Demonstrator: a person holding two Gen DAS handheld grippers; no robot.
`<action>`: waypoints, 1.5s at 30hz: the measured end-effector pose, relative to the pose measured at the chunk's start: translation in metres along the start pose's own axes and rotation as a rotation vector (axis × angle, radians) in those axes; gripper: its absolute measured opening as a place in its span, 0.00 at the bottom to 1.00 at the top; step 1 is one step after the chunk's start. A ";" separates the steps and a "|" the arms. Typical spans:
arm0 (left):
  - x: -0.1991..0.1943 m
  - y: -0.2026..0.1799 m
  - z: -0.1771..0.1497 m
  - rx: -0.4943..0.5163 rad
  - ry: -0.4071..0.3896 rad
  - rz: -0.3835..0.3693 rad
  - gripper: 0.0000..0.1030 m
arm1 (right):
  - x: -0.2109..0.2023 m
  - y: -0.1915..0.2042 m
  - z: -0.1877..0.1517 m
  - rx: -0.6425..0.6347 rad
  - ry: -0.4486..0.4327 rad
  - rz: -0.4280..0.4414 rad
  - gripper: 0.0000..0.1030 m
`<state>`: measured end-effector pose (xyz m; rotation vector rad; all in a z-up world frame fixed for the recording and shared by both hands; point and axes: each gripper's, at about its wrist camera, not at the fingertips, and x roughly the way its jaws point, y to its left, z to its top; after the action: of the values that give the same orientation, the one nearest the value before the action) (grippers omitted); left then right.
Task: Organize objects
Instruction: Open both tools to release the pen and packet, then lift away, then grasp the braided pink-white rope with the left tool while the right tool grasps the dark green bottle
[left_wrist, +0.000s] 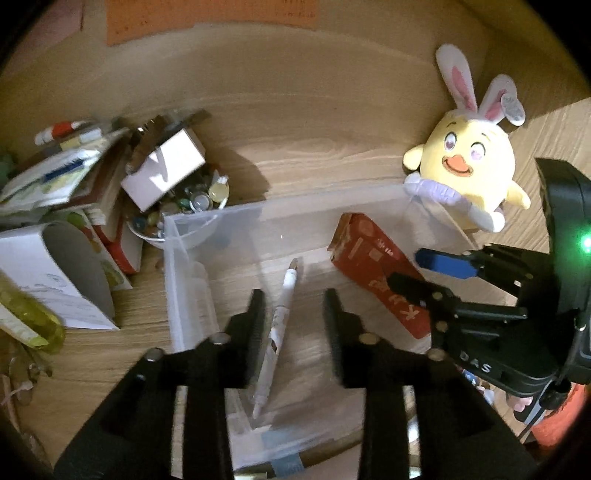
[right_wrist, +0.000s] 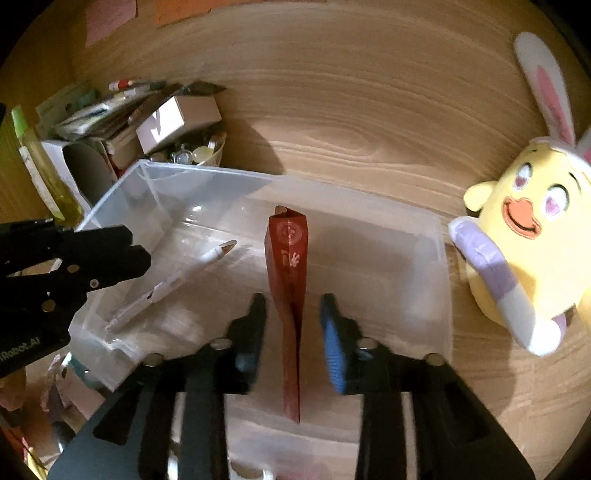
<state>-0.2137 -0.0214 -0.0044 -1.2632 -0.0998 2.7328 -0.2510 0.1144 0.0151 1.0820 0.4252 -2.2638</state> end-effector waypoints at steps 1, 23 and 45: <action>-0.005 -0.001 0.001 0.001 -0.015 0.003 0.43 | -0.006 -0.001 -0.001 0.004 -0.012 -0.007 0.43; -0.121 -0.004 -0.104 0.016 -0.130 0.108 0.76 | -0.153 0.030 -0.113 -0.007 -0.212 0.103 0.79; -0.089 0.012 -0.195 -0.035 0.029 0.040 0.31 | -0.117 0.100 -0.169 -0.138 -0.087 0.187 0.78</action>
<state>-0.0092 -0.0452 -0.0652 -1.3281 -0.1220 2.7564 -0.0291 0.1661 -0.0007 0.9115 0.4198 -2.0764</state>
